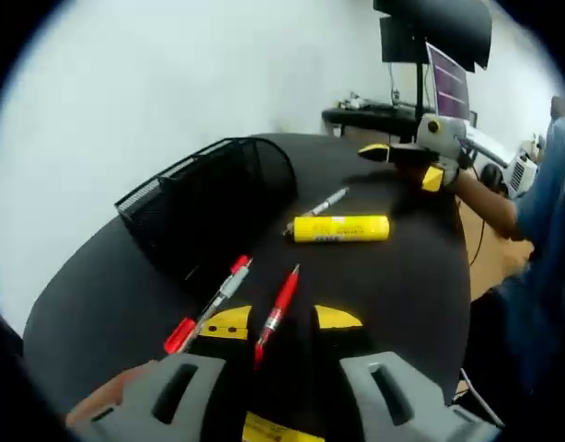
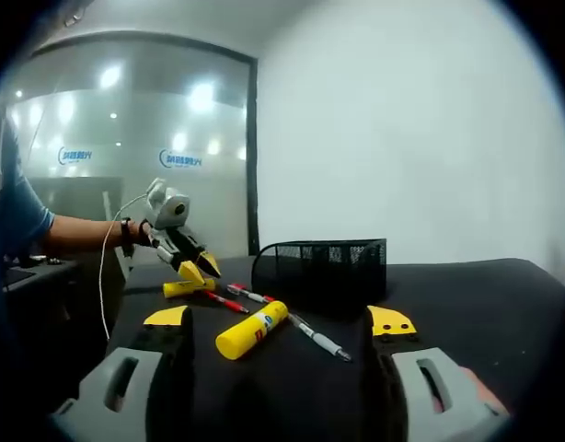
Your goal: Pick up pens and glue sticks and place them into the holder.
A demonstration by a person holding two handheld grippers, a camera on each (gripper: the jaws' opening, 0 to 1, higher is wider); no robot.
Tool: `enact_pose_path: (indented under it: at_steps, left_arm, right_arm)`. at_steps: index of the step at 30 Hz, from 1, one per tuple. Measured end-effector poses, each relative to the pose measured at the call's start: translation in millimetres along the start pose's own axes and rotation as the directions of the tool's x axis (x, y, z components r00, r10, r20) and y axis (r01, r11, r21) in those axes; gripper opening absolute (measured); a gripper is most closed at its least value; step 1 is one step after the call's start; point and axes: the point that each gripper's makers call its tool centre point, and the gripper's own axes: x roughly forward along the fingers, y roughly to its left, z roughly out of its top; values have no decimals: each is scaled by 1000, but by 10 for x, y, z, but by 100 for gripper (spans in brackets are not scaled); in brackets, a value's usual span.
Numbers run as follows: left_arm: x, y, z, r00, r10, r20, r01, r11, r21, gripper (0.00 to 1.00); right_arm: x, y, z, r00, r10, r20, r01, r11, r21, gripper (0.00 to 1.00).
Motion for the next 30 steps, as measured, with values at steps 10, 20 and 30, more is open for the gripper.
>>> enact_pose_path:
  at_steps: [10,20,30]
  left_arm:
    - [118,28,12,997,-37,-71,41,998,56,16]
    - [287,-14,-79,981,-88,-172,102,992,76,18]
    - [399,-20,-153,965,-119,-233,139,988,71,18]
  right_arm:
    - [-4,20,5,1000,5,2,-5,1000,-7,70]
    - [-5,31,14,1000,12,6,-12,1000,-11,69]
    - [-6,29,18,1000,14,8,-14,1000,-13,69]
